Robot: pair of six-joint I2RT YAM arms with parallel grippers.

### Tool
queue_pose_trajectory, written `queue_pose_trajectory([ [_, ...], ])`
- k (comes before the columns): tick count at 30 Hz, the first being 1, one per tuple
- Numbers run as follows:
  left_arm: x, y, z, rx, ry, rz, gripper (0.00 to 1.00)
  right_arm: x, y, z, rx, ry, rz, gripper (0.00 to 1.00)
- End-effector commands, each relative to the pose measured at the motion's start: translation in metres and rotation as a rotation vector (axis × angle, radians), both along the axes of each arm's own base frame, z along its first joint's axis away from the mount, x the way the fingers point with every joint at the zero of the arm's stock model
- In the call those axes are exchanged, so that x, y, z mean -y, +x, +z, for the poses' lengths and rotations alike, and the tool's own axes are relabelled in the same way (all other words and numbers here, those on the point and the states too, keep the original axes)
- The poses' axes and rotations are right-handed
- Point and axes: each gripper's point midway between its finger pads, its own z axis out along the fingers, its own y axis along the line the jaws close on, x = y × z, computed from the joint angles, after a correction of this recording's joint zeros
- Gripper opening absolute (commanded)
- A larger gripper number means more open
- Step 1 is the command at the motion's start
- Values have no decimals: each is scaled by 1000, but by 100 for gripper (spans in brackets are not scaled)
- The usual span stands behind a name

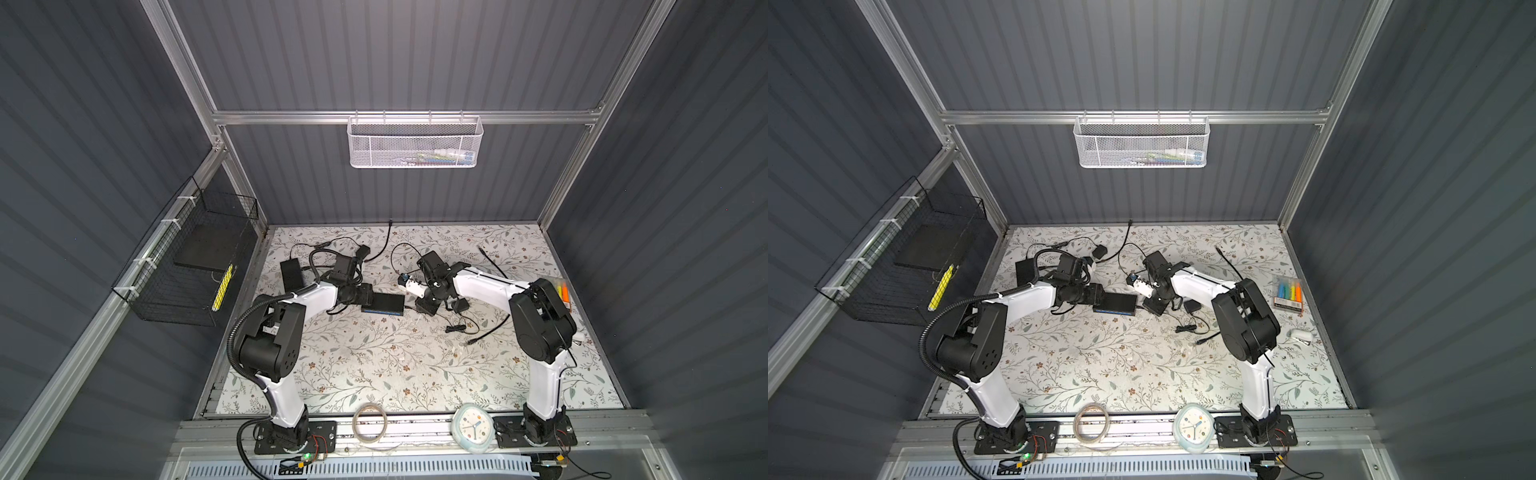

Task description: Insert the plug into the switch port

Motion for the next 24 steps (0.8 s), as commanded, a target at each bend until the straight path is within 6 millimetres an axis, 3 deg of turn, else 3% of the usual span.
queue_pose_trajectory([
  [1, 5, -6, -12, -24, -24, -34, 60, -11, -2, -5, -16, -5, 56, 20],
  [10, 3, -8, -13, -28, -54, -36, 59, -21, -3, -19, -32, -23, 84, 17],
  [24, 8, -9, -17, -46, -84, -56, 57, -31, -1, -20, -8, -19, 99, 7],
])
